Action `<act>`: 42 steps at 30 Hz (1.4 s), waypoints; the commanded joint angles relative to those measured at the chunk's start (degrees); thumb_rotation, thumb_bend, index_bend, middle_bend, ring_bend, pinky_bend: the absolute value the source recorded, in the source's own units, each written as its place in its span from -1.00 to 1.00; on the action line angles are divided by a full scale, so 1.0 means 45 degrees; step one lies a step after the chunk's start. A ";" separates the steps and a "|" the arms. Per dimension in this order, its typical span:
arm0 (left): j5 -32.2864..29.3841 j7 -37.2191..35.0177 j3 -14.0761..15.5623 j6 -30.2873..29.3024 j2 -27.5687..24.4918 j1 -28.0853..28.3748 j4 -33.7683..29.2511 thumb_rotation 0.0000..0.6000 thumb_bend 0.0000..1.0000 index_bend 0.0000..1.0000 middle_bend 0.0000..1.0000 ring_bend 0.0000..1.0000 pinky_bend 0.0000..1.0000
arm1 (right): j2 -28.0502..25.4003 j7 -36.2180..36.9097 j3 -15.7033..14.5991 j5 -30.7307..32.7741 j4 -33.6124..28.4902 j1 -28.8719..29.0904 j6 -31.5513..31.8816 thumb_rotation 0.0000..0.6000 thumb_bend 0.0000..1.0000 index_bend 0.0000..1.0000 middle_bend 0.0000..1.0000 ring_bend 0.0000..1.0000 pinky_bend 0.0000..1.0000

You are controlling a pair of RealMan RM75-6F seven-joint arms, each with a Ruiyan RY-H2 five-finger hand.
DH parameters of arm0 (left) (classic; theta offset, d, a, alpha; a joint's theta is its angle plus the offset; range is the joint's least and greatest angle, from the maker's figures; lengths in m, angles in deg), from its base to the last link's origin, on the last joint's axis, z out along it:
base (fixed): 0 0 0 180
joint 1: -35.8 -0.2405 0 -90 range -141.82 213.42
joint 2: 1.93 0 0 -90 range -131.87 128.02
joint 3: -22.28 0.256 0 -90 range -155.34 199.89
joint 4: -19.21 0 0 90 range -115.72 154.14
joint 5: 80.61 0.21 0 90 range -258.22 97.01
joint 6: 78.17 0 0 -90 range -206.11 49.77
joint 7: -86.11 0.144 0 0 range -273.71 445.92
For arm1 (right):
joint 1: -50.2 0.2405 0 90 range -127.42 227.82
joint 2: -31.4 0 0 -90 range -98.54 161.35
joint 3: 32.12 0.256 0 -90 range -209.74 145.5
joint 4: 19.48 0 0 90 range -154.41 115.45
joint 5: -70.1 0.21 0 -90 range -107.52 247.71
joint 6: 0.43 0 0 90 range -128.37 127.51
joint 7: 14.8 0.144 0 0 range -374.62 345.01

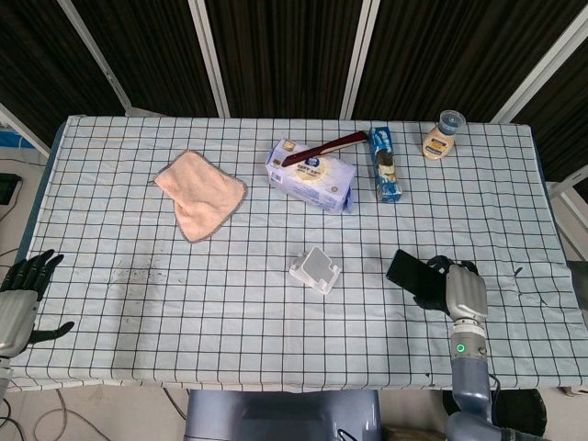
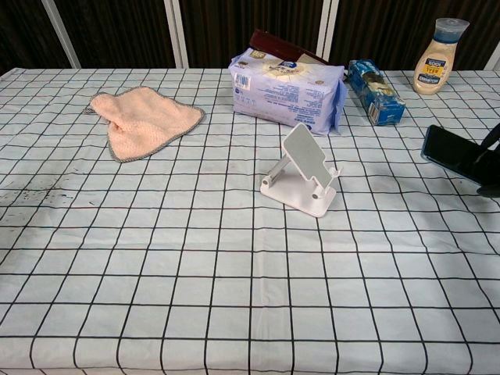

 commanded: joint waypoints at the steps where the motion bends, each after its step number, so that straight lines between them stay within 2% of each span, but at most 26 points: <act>1: -0.0009 0.0014 0.0000 0.0002 0.0014 -0.0004 -0.0005 1.00 -1.00 -1.00 -1.00 -1.00 -1.00 | -0.0463 0.2037 0.0449 -0.0582 -0.0945 -0.0470 -0.0302 1.00 -0.20 0.64 0.55 -0.18 -0.70; 6: -0.0004 0.0069 0.0001 -0.0009 0.0044 -0.0009 -0.0002 1.00 -1.00 -1.00 -1.00 -1.00 -1.00 | -0.0711 0.4523 0.0903 -0.0878 -0.1838 -0.0839 -0.1024 1.00 -0.20 0.64 0.55 -0.18 -0.70; 14: -0.0003 0.0021 -0.0003 0.0042 0.0033 0.0011 0.0004 1.00 -1.00 -1.00 -1.00 -1.00 -1.00 | 0.0054 0.6683 0.1083 -0.1961 -0.1857 -0.0934 -0.1061 1.00 -0.20 0.64 0.55 -0.18 -0.70; 21: 0.0093 -0.0108 0.0010 0.0035 -0.0001 0.0022 0.0052 1.00 -1.00 -1.00 -1.00 -1.00 -1.00 | 0.1538 0.6929 0.1061 -0.2686 -0.1291 -0.0683 -0.0241 1.00 -0.20 0.64 0.55 -0.18 -0.70; 29: 0.0213 -0.0252 0.0002 -0.0012 -0.0016 0.0039 0.0159 1.00 -1.00 -1.00 -1.00 -1.00 -1.00 | 0.3568 0.6820 0.0926 -0.3795 0.0304 -0.0200 0.0665 1.00 -0.20 0.64 0.55 -0.18 -0.70; 42: 0.0295 -0.0433 0.0021 0.0062 -0.0061 0.0092 0.0218 1.00 -1.00 -1.00 -1.00 -1.00 -1.00 | 0.5473 0.6396 0.1089 -0.4191 0.2112 0.0319 0.1222 1.00 -0.17 0.64 0.55 -0.18 -0.70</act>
